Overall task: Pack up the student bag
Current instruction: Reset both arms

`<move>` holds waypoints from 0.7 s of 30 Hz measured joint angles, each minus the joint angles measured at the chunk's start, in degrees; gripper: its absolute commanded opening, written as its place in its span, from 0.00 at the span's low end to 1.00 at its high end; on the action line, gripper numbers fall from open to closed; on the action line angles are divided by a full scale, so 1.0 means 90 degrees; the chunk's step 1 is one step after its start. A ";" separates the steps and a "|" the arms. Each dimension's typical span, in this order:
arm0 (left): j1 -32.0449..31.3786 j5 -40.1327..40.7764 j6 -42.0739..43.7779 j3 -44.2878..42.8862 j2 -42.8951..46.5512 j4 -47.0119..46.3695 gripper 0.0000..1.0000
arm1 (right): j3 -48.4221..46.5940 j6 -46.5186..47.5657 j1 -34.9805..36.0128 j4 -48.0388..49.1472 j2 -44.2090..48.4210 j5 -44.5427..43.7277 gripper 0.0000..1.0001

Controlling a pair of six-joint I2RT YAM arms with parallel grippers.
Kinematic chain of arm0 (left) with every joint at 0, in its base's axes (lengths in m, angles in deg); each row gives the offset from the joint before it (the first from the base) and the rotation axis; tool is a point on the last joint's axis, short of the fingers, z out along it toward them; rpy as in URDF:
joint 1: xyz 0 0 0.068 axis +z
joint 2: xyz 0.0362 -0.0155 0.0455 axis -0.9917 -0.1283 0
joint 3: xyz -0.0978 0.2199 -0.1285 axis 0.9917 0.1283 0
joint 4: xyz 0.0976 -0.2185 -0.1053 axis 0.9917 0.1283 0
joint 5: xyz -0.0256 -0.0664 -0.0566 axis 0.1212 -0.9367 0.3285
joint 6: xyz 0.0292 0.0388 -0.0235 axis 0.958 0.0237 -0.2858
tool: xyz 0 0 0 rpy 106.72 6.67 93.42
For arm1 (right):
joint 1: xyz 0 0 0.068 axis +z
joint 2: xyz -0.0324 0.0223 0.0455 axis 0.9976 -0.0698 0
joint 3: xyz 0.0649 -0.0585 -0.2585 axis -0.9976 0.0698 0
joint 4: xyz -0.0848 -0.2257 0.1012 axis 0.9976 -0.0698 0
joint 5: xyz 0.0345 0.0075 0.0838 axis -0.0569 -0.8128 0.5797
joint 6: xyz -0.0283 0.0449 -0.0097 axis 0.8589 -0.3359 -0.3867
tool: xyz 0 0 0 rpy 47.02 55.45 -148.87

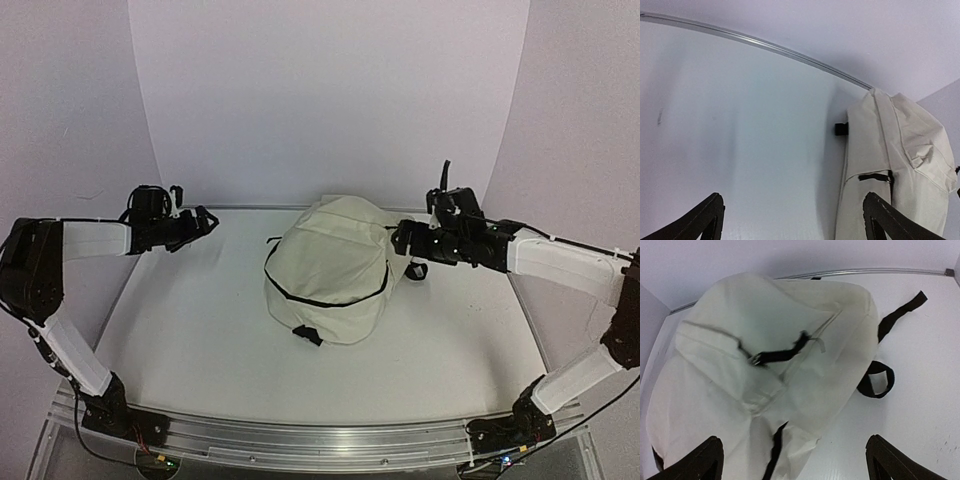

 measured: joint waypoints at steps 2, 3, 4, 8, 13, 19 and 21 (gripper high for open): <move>0.0408 0.0243 -0.0095 0.0432 0.0406 0.0063 1.00 | 0.0029 -0.0044 -0.0814 0.0092 -0.0124 0.0420 0.98; 0.0622 0.0328 -0.0138 0.0583 0.0580 0.0092 1.00 | 0.0104 -0.0061 -0.1265 0.0151 -0.0129 0.0588 0.98; 0.0799 0.0374 -0.0153 0.0704 0.0726 0.0126 1.00 | 0.0158 -0.0068 -0.1549 0.0192 -0.0121 0.0661 0.98; 0.1683 0.0731 -0.0250 0.1219 0.1462 0.0364 1.00 | 0.0512 -0.0075 -0.2722 0.0379 0.0087 0.0867 0.98; 0.1955 0.1685 -0.0223 0.1753 0.2441 0.0481 1.00 | 0.1088 0.0163 -0.3303 0.0865 0.1105 0.0488 0.98; 0.1933 0.2812 0.0102 0.2540 0.3847 0.0277 1.00 | 0.2089 0.0767 -0.3303 0.2319 0.2936 -0.0260 0.98; 0.1933 0.3045 0.0248 0.2824 0.4216 0.0049 1.00 | 0.2521 0.1018 -0.3303 0.2963 0.3434 -0.0474 0.98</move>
